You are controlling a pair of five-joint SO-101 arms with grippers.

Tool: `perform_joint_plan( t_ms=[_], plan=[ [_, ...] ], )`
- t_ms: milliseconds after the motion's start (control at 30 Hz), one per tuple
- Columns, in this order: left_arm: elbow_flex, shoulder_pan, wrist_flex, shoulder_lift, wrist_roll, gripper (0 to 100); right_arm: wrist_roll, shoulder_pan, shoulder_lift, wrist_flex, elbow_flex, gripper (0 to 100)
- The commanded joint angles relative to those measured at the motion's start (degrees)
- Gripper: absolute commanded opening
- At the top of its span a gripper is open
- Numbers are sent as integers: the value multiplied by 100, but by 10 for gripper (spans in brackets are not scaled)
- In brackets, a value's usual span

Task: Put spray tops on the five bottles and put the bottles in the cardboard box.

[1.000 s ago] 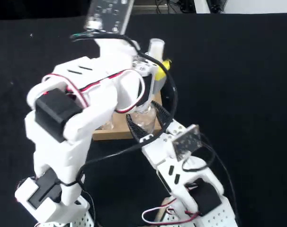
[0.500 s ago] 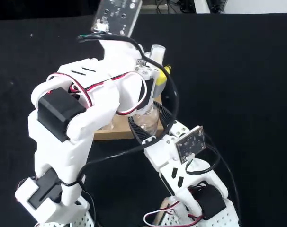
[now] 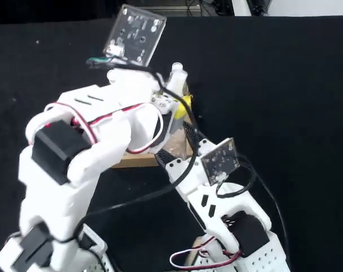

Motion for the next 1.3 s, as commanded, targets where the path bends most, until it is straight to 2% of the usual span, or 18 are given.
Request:
perform_joint_plan(
  t_ms=[0, 167, 267, 600, 800, 1100, 1267],
  plan=[
    [1877, 75, -1073, -1257, -26, 30, -35, -18, -92, -44, -321, 26],
    [4716, 13, -3596, -2892, -35, 30, -35, -35, -92, 0, -321, 26],
    [5745, 75, -4325, -3771, -44, 33, -35, -35, -92, 0, -312, 26],
    [6677, 13, -4492, -4211, -79, 37, -35, -35, -40, -44, -312, 25],
    [6826, 22, -4334, -4211, -44, 186, -35, -18, -40, -44, -303, 25],
    [6448, -4, -3921, -4308, -79, 191, -35, -9, -84, -53, -215, 25],
    [5921, -664, -3903, -4747, -79, 192, -35, -9, -84, 9, -154, 25]
  ],
)
